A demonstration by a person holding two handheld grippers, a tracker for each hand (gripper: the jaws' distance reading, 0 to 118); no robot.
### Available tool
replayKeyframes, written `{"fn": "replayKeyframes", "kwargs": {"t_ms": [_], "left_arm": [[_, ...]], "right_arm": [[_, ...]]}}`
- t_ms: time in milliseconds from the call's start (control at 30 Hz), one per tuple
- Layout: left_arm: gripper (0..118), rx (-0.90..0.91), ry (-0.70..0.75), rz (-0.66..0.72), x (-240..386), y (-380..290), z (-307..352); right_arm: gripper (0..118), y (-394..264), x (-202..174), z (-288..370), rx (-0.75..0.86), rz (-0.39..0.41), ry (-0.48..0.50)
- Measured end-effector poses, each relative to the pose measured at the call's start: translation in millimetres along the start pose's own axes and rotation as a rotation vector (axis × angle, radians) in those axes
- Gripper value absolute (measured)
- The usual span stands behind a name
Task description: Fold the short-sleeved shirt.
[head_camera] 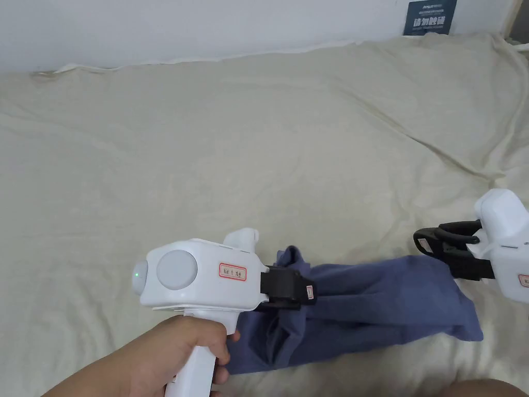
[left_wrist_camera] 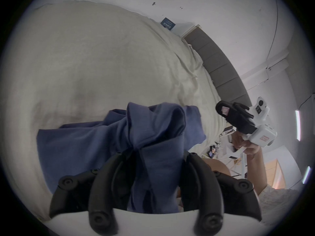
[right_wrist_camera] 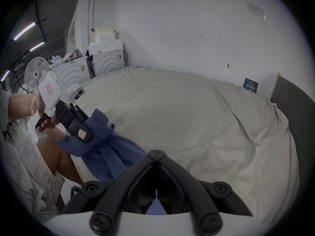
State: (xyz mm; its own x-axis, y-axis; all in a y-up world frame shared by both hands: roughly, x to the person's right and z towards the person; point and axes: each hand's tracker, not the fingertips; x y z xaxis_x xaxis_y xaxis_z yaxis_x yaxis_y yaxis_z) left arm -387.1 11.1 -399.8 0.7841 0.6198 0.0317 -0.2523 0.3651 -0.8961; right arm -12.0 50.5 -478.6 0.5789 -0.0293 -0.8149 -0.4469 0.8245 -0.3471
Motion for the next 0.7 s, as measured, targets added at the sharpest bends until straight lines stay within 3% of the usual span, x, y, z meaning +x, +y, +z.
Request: {"fn": "replayKeyframes", "kwargs": {"t_ms": [233, 467, 500, 567, 700], "left_arm": [[50, -0.019, -0.072, 0.014, 7, 9, -29], [48, -0.024, -0.293, -0.071, 6, 9, -12], [40, -0.035, -0.314, -0.081, 3, 8, -6], [6, -0.046, -0.3, -0.091, -5, 4, 4], [4, -0.107, -0.269, -0.095, -24, 0, 6]], "right_arm": [[0, -2, 7, 9, 0.004, -0.012, -0.018], [0, -7, 12, 21, 0.015, -0.024, -0.034], [0, -8, 13, 22, 0.018, -0.026, -0.037], [0, -10, 15, 25, 0.026, -0.033, -0.042], [0, -15, 17, 29, 0.037, -0.047, -0.05]]}}
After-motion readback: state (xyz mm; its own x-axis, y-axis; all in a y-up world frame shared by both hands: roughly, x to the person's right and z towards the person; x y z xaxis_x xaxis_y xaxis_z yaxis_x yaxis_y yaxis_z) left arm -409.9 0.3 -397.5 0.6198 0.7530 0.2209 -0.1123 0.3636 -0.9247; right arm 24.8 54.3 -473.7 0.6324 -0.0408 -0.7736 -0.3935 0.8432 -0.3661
